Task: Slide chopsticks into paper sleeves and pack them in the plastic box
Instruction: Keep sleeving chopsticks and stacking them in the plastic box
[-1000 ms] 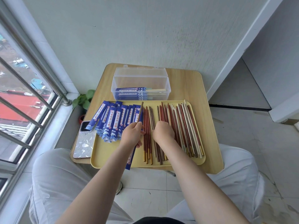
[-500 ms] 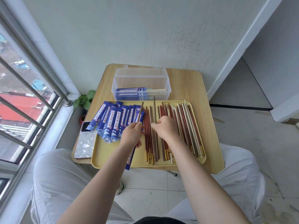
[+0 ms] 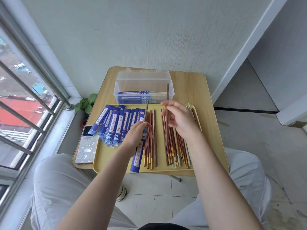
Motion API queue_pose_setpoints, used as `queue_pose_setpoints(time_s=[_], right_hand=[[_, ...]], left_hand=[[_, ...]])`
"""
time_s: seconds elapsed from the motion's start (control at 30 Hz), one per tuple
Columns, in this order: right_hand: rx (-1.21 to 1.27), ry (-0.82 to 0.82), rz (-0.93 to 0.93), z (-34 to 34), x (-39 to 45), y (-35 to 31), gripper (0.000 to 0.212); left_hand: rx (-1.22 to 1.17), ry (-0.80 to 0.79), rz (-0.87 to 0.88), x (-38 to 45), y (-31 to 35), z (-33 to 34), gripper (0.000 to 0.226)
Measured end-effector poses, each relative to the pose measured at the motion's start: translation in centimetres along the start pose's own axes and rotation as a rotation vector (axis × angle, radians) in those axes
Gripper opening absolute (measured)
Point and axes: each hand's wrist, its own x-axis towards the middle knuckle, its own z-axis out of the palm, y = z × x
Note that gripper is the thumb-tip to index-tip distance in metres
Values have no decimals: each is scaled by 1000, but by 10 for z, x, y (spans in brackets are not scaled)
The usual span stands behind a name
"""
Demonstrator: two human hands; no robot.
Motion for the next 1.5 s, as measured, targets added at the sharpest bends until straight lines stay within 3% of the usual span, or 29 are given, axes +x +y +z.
queue_pose_setpoints(time_s=[0.07, 0.2, 0.53, 0.9, 1.27, 1.5], right_hand=[[121, -35, 10, 0, -1, -5, 31], [5, 8, -65, 1, -2, -10, 13], [-108, 183, -88, 9, 8, -4, 29], [-138, 218, -99, 14, 11, -8, 30], [-194, 212, -102, 15, 14, -1, 29], [-299, 236, -121, 14, 22, 7, 29]], left_hand=[[-4, -1, -2, 0, 1, 0, 28], [6, 13, 3, -3, 2, 2, 30], [54, -125, 36, -8, 5, 4, 29], [136, -212, 50, -6, 6, 2, 39], [167, -197, 73, -7, 11, 5, 32], [306, -81, 52, -3, 9, 10, 29]])
